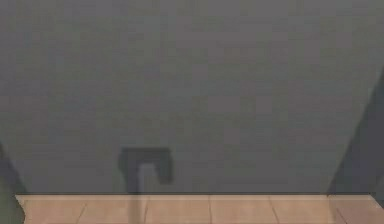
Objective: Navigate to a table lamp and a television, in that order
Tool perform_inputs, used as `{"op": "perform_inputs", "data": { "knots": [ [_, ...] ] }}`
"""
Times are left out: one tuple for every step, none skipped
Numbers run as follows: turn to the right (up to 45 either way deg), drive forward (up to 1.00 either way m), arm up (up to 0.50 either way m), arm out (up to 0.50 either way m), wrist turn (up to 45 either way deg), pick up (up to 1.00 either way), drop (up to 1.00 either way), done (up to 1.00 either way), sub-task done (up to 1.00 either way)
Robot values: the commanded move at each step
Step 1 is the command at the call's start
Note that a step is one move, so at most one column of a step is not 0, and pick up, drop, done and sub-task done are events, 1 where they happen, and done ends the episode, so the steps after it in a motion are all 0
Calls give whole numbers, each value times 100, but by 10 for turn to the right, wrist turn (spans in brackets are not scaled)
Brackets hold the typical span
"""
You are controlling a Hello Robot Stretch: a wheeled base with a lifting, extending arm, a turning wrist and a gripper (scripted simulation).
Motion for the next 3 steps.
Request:
{"op": "perform_inputs", "data": {
  "knots": [
    [450, 0, 0, 0, 0, 0, 0, 0, 0],
    [210, 0, 0, 0, 0, 0, 0, 0, 0],
    [0, 50, 0, 0, 0, 0, 0, 0, 0]
  ]
}}
